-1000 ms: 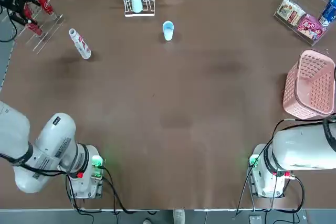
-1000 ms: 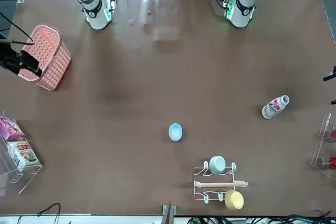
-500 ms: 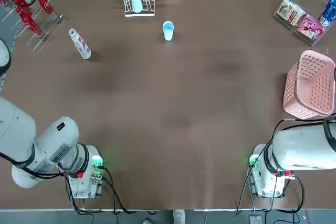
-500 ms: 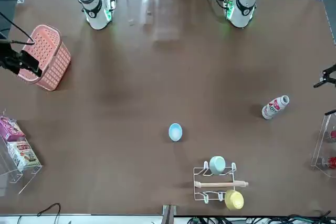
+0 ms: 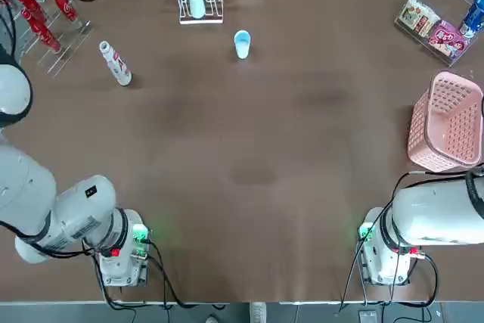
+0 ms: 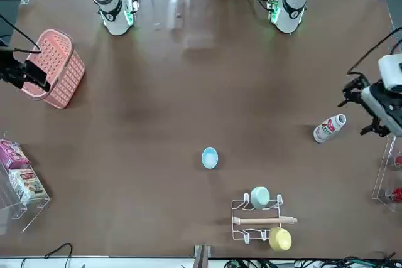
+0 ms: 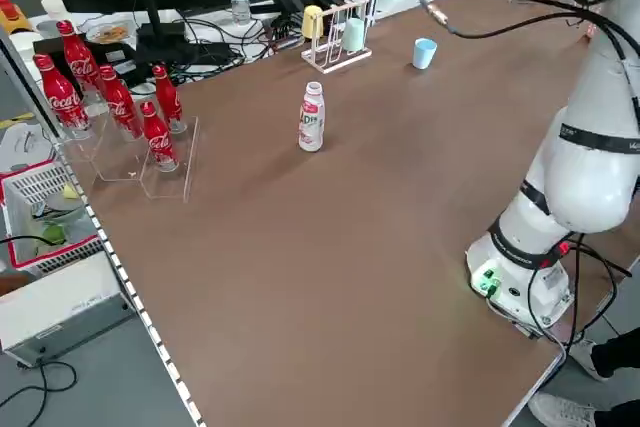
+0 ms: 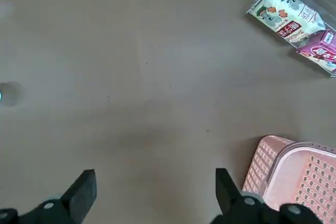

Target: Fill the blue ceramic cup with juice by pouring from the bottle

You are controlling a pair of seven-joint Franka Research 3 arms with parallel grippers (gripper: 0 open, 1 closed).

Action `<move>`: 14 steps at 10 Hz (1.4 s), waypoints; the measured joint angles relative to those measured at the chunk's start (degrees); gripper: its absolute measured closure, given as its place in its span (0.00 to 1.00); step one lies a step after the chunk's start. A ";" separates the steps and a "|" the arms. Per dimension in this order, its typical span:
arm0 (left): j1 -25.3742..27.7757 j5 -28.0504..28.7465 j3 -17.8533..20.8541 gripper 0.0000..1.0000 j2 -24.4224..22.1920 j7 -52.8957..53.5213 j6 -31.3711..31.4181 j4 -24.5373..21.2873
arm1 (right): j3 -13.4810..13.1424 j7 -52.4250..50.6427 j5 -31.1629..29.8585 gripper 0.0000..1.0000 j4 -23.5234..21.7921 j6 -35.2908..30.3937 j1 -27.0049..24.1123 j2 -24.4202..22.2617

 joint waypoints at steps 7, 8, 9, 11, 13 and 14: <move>-1.50 0.41 0.78 0.00 -11.28 -35.19 1.92 -4.37 | 0.01 0.00 0.03 0.00 0.00 0.04 0.00 -0.01; -1.40 0.41 1.11 0.00 -12.30 -35.22 0.81 -4.41 | 0.01 0.00 0.03 0.00 0.00 0.04 0.00 -0.01; -1.27 0.41 1.37 0.00 -12.47 -35.22 0.27 -4.39 | 0.01 0.00 0.03 0.00 0.00 0.04 0.00 -0.01; -0.94 0.41 1.61 0.00 -11.78 -35.22 -0.42 -4.38 | 0.02 0.00 0.03 0.00 0.00 0.04 0.00 -0.01; -2.60 0.41 4.65 0.00 -11.44 -35.24 -0.70 -4.37 | 0.03 0.00 0.04 0.00 0.00 0.04 0.00 -0.01; -5.97 0.41 8.86 0.00 -11.39 -35.24 -1.40 -4.36 | 0.04 0.00 0.04 0.00 0.00 0.07 0.00 -0.01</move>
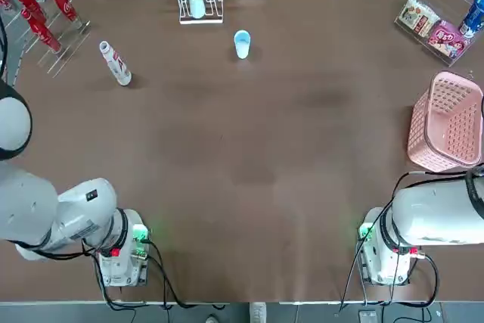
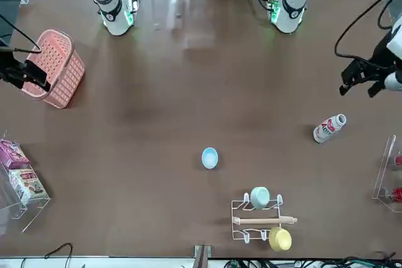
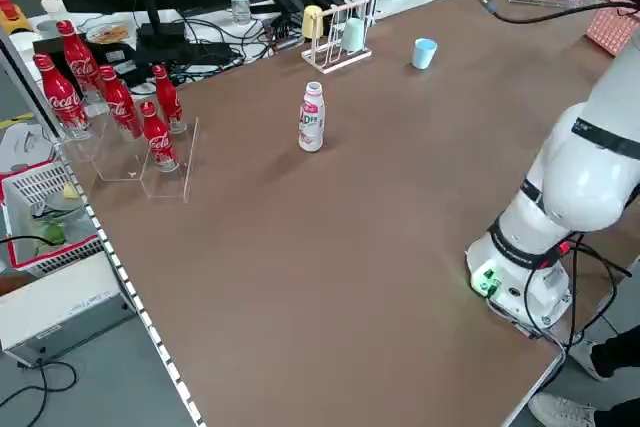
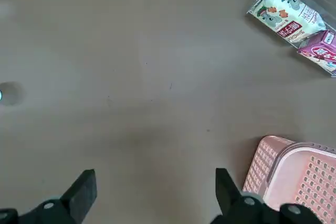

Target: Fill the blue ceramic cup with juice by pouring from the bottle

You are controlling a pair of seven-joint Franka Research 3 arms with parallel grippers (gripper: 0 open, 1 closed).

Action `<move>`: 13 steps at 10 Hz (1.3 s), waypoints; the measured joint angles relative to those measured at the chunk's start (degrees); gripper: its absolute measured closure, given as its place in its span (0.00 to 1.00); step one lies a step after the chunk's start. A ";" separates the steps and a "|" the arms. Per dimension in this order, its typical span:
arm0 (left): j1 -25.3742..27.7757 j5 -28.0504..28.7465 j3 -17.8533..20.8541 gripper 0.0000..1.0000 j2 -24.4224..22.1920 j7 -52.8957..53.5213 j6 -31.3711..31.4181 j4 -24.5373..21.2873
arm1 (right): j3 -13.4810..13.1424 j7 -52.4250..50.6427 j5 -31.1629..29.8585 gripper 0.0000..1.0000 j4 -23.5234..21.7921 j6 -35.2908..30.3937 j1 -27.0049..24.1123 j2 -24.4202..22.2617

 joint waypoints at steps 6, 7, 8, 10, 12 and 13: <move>-16.44 4.24 14.06 0.00 0.01 -0.20 -2.73 0.68 | -0.01 0.00 0.00 0.00 0.00 0.12 0.00 0.00; -16.97 4.39 14.58 0.00 0.01 -0.24 -2.86 0.70 | -0.01 0.00 0.00 0.00 0.00 0.20 0.00 0.00; -16.88 4.39 14.77 0.00 0.01 -0.24 -3.07 0.70 | -0.01 0.00 0.00 0.00 0.00 0.26 0.00 0.00; -16.79 4.39 15.09 0.00 0.02 -0.24 -4.01 0.70 | -0.02 0.00 0.00 0.00 0.00 0.26 0.00 0.00; -16.78 4.39 15.15 0.00 0.02 -0.24 -4.70 0.70 | -0.02 0.01 0.00 0.00 0.00 0.26 -0.01 0.00; -16.81 4.39 15.14 0.00 0.02 -0.24 -5.52 0.70 | -0.03 0.01 0.00 0.00 0.00 0.26 -0.02 0.00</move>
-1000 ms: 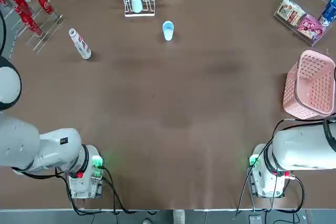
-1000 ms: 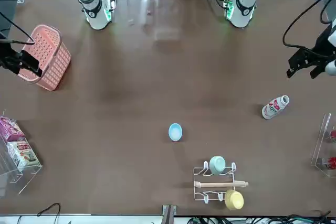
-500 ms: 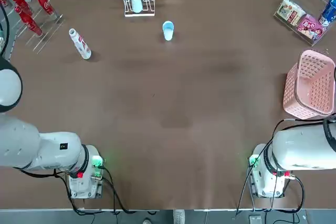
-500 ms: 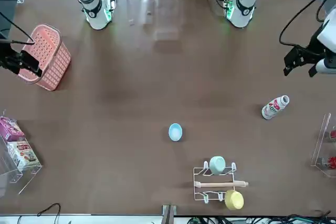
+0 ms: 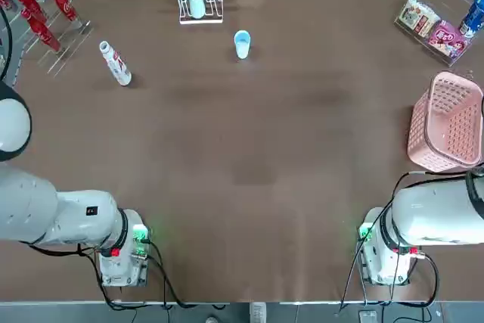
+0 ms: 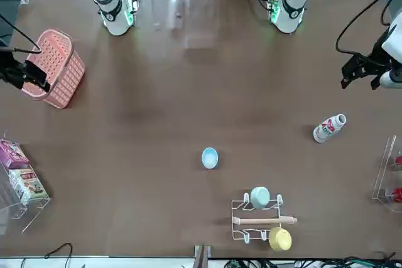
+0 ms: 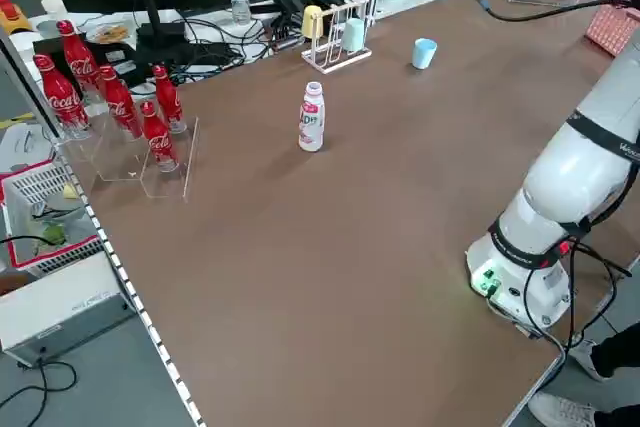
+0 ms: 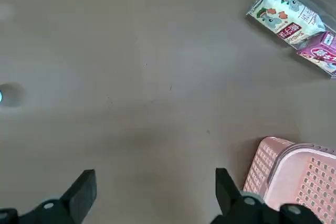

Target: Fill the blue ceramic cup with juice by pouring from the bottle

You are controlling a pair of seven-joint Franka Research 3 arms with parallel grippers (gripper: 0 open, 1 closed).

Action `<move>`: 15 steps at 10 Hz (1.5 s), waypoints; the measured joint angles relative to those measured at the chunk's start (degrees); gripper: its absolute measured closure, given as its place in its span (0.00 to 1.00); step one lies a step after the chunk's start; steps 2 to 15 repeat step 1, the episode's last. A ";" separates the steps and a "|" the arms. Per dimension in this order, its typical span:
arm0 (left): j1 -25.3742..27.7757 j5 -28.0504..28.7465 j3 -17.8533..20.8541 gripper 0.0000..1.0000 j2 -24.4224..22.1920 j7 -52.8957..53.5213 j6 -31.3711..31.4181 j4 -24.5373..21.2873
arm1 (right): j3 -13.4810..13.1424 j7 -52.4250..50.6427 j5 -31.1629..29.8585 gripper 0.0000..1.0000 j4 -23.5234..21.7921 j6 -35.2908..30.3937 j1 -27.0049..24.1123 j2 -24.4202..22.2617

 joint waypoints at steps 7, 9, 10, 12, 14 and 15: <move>-0.04 0.00 -0.02 0.00 0.00 0.00 -0.73 0.08 | 0.00 0.00 0.00 0.00 0.00 0.00 0.00 0.00; -0.04 0.00 -0.02 0.00 0.00 0.00 -0.73 0.08 | 0.00 0.00 0.00 0.00 0.00 0.00 0.00 0.00; -0.04 0.00 -0.02 0.00 0.00 0.00 -0.73 0.08 | 0.00 0.00 0.00 0.00 0.00 0.00 0.00 0.00; -0.04 0.00 -0.02 0.00 0.00 0.00 -0.73 0.08 | 0.00 0.00 0.00 0.00 0.00 0.00 0.00 0.00; -0.04 0.00 -0.02 0.00 0.00 0.00 -0.73 0.08 | 0.00 0.00 0.00 0.00 0.00 0.00 0.00 0.00; -0.04 0.00 -0.02 0.00 0.00 0.00 -0.73 0.08 | 0.00 0.00 0.00 0.00 0.00 0.00 0.00 0.00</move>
